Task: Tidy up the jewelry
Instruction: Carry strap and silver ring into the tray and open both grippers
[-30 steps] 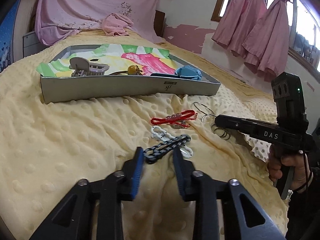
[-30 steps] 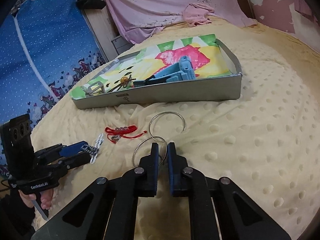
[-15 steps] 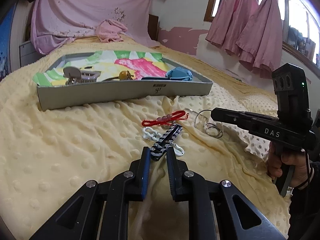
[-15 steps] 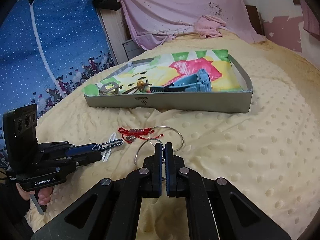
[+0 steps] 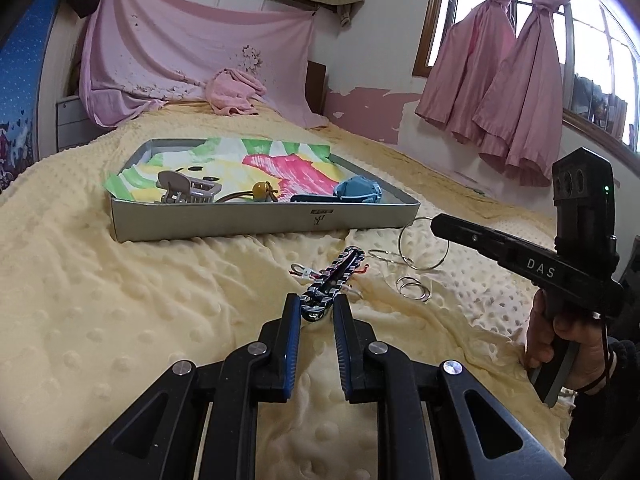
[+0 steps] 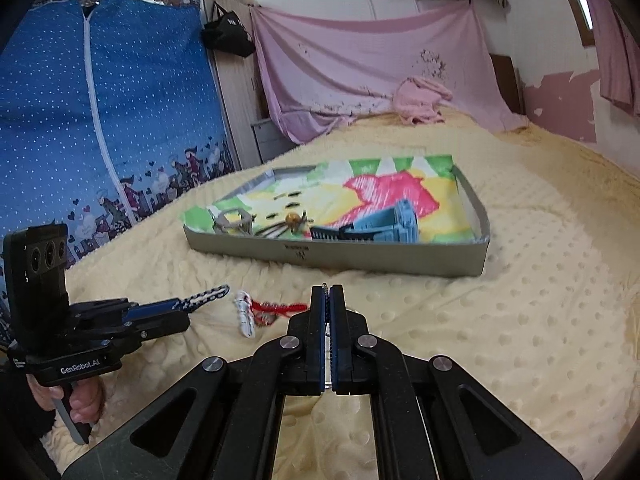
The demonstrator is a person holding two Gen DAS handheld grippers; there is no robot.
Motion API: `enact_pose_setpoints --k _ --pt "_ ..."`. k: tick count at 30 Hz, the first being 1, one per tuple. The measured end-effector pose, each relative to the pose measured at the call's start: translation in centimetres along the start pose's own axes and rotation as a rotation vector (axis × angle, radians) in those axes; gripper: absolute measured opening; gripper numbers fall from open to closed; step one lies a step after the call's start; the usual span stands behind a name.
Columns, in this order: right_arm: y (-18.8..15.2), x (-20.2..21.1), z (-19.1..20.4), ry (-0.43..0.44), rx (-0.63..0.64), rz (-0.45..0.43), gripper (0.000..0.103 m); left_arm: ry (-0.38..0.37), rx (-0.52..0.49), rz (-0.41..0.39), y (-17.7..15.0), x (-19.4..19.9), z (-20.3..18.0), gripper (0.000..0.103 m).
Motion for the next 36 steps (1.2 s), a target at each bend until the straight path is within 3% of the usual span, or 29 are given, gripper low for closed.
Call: enact_pose_setpoints --k 13,22,29,36 --pt "1.2 1.3 0.1 -0.013 0.025 -0.054 0.002 -0.005 0.016 -0.053 0.5 2.2 -0.4 0.016" --pt "4.7 1.3 -0.2 -0.01 0.02 -0.116 0.002 0.049 0.077 -0.121 5.2 1.4 -0.2 0.016" --pt "8.8 -1.2 -1.3 -0.025 0.079 -0.151 0.002 0.113 0.119 -0.13 9.4 -2.4 0.2 0.016" --pt "10.1 -5.9 -3.0 -0.023 0.038 -0.136 0.002 0.148 0.16 -0.059 10.1 -6.7 1.9 0.016"
Point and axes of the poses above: each gripper's, at about its wrist camera, not at the fingertips, and x roughly against the way its jaws point, z to its left, y to its top, the point moved 4 cm from there along -x, roughly the way its jaws point, and after that the axes turned 11 degrees about x, right-handed, at the moved point
